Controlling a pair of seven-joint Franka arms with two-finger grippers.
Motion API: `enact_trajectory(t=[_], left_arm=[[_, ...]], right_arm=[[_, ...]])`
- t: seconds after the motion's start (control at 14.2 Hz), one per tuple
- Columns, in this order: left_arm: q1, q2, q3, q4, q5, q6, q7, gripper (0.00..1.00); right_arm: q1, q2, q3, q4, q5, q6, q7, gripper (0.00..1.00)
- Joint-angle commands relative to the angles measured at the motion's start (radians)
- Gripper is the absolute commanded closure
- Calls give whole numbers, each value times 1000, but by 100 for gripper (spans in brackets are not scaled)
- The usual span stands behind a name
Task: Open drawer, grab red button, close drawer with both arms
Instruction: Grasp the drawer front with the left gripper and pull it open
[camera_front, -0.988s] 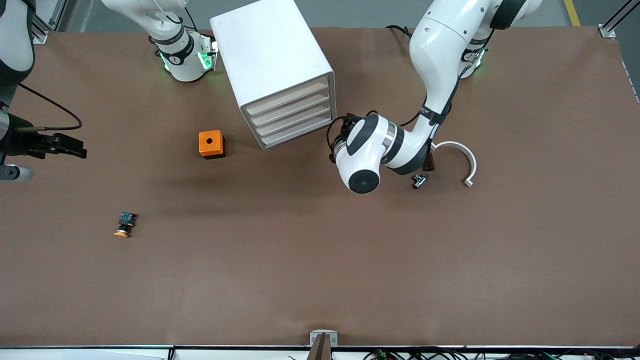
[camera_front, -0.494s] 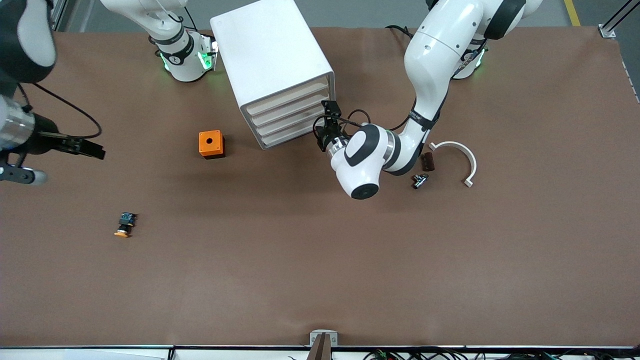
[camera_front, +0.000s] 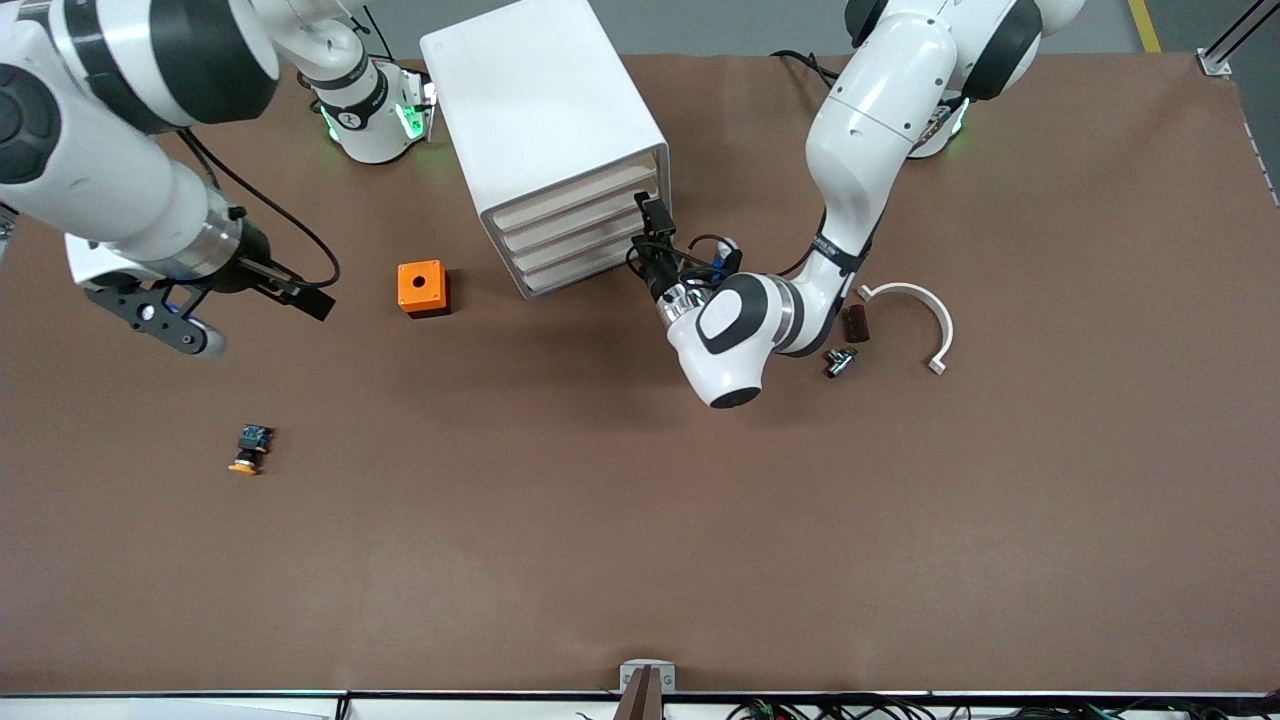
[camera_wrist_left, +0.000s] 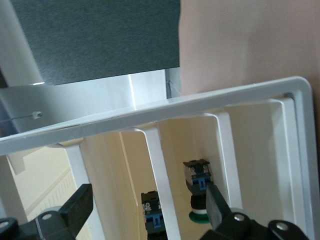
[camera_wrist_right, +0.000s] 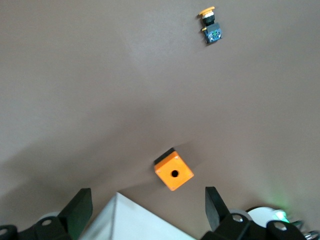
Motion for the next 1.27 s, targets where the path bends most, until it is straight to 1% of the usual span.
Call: enact_trajectory(t=[0.0,0.07,0.28,0.35,0.49,0.64,0.78,0.99,1.2], left_arm=[[-6,11,-2,20,-22,-26,-38,13],[-6,15,-2,20,-22,-26,-38,22],[-9,21,-3,20,-22,-26,-38,39],[-9,21,-6,20,-22,-26,-38,41],[-9,22,-21,18,-20,-26,-38,41],[-20,24,-23,17,-20,-26,-39,41],[-32,25,-23,17,-20,-26,-41,43],[-40,31,-23,17,-19,-26,-39,56],[-69,36,-21,17,-8,-26,-52,67]], right_arm=[[61,-8,-10,-12,30,33,144,0],[73,-7,-10,-13,38,44,175,0],[107,-5,-10,-27,57,64,233,0],[110,-5,-10,-32,66,69,242,0],[113,-4,-10,-33,77,72,252,0],[113,-2,-10,-33,104,72,252,0],[124,0,-10,-39,109,72,273,0],[151,3,-10,-47,109,107,304,0],[162,21,-10,-47,109,119,307,0]])
